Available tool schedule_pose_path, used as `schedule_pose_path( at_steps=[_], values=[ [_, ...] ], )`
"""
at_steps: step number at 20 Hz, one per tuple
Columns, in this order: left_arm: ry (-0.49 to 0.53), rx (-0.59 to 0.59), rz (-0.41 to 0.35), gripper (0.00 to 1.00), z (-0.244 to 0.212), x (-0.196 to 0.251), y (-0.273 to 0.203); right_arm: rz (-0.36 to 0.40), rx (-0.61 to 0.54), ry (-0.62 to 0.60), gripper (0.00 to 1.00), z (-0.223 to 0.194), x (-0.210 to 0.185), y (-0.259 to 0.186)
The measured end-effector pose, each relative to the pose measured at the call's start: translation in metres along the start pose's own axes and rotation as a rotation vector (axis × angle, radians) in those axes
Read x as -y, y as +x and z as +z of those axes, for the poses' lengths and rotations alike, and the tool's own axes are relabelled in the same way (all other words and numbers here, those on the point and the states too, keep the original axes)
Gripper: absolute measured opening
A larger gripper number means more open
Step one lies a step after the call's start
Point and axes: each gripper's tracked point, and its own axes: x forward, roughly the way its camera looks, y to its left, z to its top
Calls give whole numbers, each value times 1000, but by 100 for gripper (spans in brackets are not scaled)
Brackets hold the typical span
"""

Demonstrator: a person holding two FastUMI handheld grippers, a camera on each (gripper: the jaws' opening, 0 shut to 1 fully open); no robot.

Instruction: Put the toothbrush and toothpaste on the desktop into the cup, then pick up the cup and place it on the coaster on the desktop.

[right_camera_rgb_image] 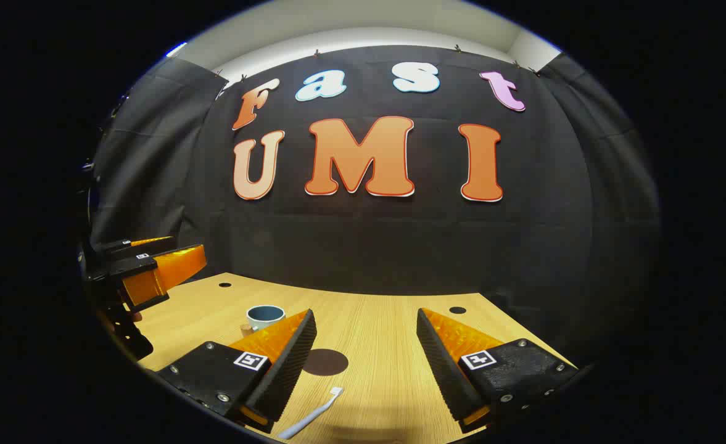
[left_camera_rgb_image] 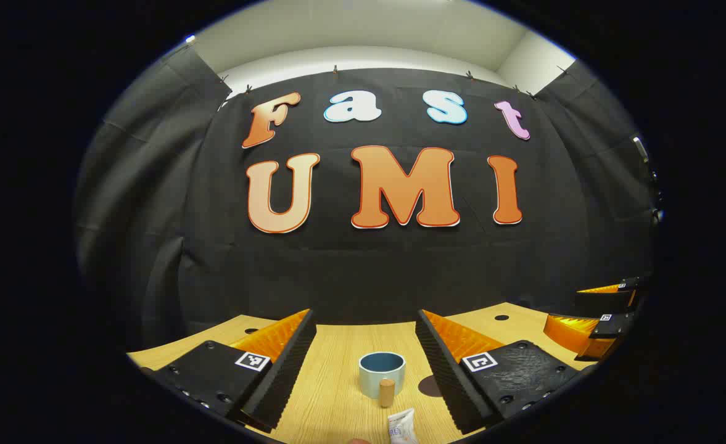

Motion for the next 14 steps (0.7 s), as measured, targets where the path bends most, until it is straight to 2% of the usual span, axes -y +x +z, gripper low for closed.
schedule_pose_path(
  at_steps=[2,4,5,7,10,11,13,14],
  values=[
    [-5,3,-4,97,0,1,-2,10,21,-2,98,4,-3,-2],
    [-3,5,0,97,0,1,-2,13,42,-13,99,7,-4,-3],
    [-2,4,1,100,0,0,-2,19,51,-19,99,8,-7,-4],
    [-8,9,2,97,2,-2,-3,25,65,-28,99,11,-10,-4],
    [-7,3,8,100,-1,-3,-2,30,58,-35,98,9,-12,-2],
    [-3,-1,8,97,-2,-4,-4,30,51,-34,98,6,-12,-2],
    [0,-8,10,100,-4,-5,-3,33,33,-29,98,2,-14,-1],
    [0,-15,10,97,-5,-6,-3,38,23,-26,98,0,-15,0]
  ],
)
